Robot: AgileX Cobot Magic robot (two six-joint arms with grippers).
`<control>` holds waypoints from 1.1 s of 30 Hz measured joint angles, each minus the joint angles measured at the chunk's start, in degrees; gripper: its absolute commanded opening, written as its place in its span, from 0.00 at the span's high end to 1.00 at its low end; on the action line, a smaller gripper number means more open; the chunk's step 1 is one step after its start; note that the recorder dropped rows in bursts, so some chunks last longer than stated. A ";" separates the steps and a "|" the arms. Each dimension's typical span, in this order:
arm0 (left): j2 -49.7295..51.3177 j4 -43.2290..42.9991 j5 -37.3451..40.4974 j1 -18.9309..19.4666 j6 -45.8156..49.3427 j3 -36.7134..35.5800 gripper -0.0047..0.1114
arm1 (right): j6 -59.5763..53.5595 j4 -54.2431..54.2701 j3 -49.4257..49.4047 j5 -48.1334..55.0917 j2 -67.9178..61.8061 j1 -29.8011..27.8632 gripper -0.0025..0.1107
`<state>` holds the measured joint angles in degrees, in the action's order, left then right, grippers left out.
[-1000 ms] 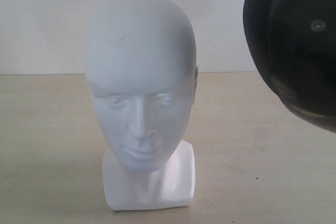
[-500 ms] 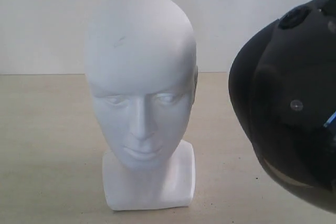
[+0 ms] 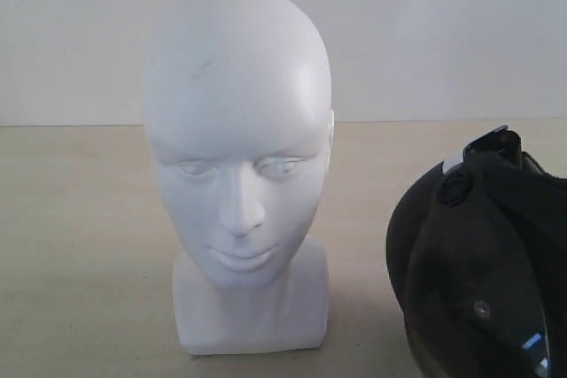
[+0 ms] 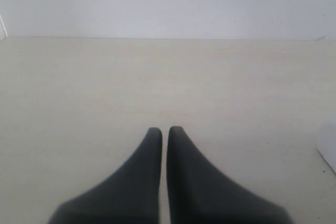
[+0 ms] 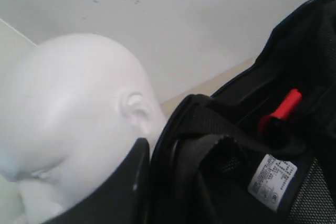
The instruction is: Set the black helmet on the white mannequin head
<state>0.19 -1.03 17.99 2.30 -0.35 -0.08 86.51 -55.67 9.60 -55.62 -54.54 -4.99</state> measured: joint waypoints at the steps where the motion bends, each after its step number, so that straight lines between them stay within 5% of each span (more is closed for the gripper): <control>1: 0.00 0.00 0.00 0.00 0.00 0.00 0.92 | -0.38 -1.26 -0.05 2.50 0.00 0.00 0.98; 21: 0.00 0.00 0.00 0.00 0.00 0.00 0.92 | 6.01 -18.39 1.79 10.89 0.70 -0.09 0.98; 33: 0.00 0.00 0.00 0.00 0.00 0.00 0.92 | 27.47 -42.52 7.11 21.70 0.79 -0.09 0.98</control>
<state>0.19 -1.03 17.99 2.30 -0.35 -0.08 113.98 -98.19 16.71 -33.92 -53.75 -5.08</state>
